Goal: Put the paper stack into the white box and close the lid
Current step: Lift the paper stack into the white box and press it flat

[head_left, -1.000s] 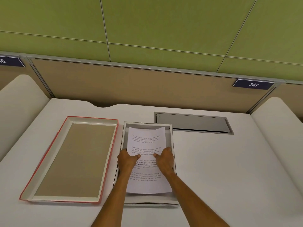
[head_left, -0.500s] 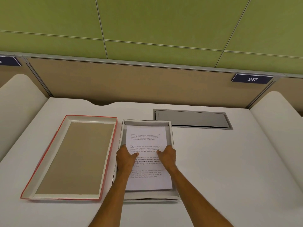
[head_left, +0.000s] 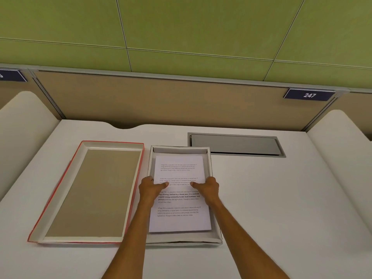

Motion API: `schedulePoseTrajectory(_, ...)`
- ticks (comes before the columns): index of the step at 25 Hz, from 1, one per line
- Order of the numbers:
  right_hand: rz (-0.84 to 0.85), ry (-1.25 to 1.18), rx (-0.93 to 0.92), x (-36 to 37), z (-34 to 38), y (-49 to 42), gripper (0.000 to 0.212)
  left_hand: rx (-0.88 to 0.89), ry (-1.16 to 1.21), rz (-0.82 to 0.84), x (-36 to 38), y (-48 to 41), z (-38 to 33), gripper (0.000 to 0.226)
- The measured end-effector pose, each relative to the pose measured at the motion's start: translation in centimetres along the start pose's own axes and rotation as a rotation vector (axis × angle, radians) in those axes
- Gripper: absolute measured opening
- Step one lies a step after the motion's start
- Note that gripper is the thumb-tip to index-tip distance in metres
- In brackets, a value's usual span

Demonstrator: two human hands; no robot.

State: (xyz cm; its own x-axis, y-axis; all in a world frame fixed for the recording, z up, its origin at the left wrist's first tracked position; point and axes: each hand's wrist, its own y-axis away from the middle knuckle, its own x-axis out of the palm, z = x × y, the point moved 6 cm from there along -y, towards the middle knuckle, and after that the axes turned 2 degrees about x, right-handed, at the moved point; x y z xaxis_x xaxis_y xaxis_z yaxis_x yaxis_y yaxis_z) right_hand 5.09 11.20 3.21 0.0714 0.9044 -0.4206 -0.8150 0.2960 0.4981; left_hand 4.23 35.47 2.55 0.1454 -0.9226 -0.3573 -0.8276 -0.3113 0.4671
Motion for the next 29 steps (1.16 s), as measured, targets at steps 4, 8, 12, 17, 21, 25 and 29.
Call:
schedulePoseTrajectory(4, -0.013, 0.003, 0.01, 0.2, -0.4, -0.2, 0.039, 0.011, -0.023, -0.018, 0.3, 0.9, -0.4, 0.042)
schedulePoseTrajectory(8, -0.022, -0.012, 0.015, 0.2, -0.4, -0.3, 0.042, 0.009, -0.058, -0.017, 0.3, 1.0, -0.4, 0.044)
schedulePoseTrajectory(12, -0.033, 0.007, 0.001, 0.1, -0.3, -0.1, 0.04, 0.004, -0.062, -0.019, 0.2, 1.2, -0.3, 0.043)
schedulePoseTrajectory(17, -0.006, 0.063, -0.029, 0.0, 0.1, 0.2, 0.037, 0.029, -0.143, -0.012, -0.2, 2.4, -1.6, 0.044)
schedulePoseTrajectory(21, -0.019, 0.144, -0.179, -0.3, 3.3, 0.5, 0.039, -0.08, 0.241, 0.006, -0.9, 6.6, -2.7, 0.063)
schedulePoseTrajectory(25, 0.078, 0.252, -0.366, 0.5, 8.0, -1.8, 0.065, -0.555, 0.782, 0.319, 1.5, 12.6, 0.4, 0.053)
schedulePoseTrajectory(29, 0.245, 0.482, -0.495, 2.2, 10.1, -4.5, 0.066, -0.755, 0.949, 0.416, 3.8, 16.4, 2.6, 0.046)
